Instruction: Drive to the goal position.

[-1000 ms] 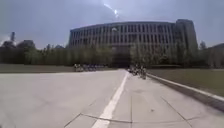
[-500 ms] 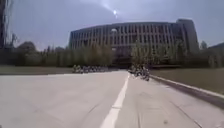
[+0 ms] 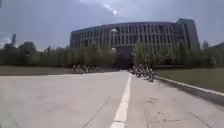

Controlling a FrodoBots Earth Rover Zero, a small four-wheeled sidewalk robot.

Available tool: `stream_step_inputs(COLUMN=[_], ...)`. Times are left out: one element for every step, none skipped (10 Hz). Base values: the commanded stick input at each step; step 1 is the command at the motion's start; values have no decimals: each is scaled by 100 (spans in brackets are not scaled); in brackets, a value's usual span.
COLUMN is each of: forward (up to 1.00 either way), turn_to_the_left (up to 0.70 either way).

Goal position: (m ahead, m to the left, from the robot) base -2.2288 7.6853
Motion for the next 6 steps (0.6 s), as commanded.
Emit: stream_step_inputs(forward=[70, 70, 70, 70, 70, 70], turn_to_the_left=[0, 0, 0, 0, 0, 0])
